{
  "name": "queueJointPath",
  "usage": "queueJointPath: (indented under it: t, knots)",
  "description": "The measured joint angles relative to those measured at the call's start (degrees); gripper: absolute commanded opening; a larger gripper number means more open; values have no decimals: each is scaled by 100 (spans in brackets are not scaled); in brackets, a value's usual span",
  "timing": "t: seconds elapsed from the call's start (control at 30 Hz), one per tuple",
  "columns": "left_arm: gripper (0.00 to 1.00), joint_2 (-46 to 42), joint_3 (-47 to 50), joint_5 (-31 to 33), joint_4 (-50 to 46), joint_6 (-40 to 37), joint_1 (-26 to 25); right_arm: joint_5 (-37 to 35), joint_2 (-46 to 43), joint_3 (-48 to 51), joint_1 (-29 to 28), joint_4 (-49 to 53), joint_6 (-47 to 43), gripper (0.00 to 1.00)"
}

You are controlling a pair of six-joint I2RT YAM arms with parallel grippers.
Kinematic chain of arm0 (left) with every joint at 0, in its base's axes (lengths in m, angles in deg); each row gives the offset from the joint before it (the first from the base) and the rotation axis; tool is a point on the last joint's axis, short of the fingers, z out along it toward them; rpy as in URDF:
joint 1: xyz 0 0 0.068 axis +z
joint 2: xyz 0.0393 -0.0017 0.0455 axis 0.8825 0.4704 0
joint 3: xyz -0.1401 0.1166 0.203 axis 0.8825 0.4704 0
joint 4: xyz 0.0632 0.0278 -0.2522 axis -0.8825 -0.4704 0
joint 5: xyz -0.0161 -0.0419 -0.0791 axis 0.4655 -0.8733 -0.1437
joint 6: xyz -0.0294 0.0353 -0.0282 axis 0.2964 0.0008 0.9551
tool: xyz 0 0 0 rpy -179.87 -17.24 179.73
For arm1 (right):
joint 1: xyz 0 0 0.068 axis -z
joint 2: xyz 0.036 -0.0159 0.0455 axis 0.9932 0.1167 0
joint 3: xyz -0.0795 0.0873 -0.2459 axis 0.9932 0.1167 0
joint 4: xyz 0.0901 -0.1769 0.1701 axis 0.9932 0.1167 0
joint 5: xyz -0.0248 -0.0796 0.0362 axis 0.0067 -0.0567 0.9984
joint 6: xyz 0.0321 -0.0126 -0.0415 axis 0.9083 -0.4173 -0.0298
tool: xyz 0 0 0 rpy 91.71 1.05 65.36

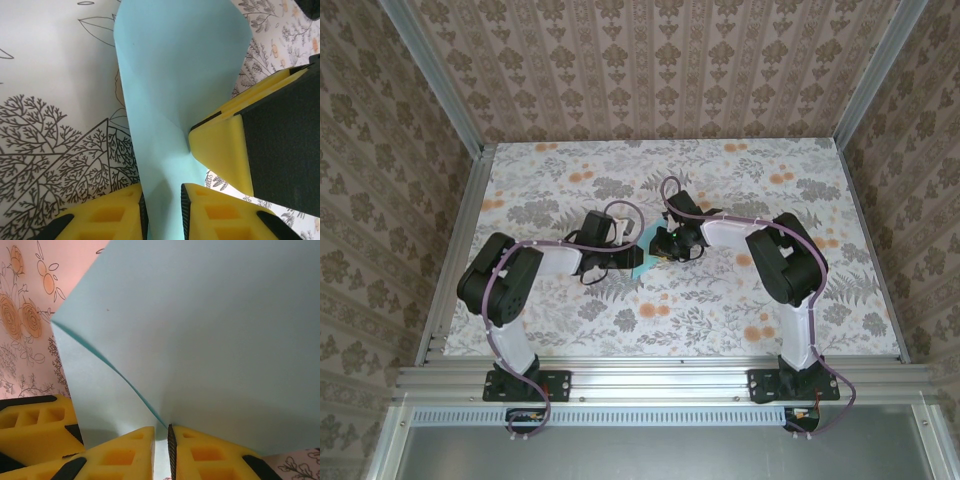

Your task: Fold a paper plane with a square sheet of paper (pick it up from the middle)

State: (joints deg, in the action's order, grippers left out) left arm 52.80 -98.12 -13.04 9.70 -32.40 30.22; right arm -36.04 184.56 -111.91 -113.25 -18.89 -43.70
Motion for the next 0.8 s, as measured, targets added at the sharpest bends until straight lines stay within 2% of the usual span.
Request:
queueJointPath:
  t: [0.17, 0.53, 0.67, 0.8]
  knots:
    - [23, -118, 354, -87, 470, 273, -2, -4, 0, 2, 9, 0, 0, 18]
    - [13, -319, 807, -72, 837, 568, -11, -24, 2, 2, 20, 0, 125, 18]
    - [8, -339, 831, 87, 828, 483, -63, 24, -17, 39, 48, -55, 208, 22]
    - [6, -455, 828, 468, 614, 33, -284, 24, -251, 229, 138, -118, 363, 26]
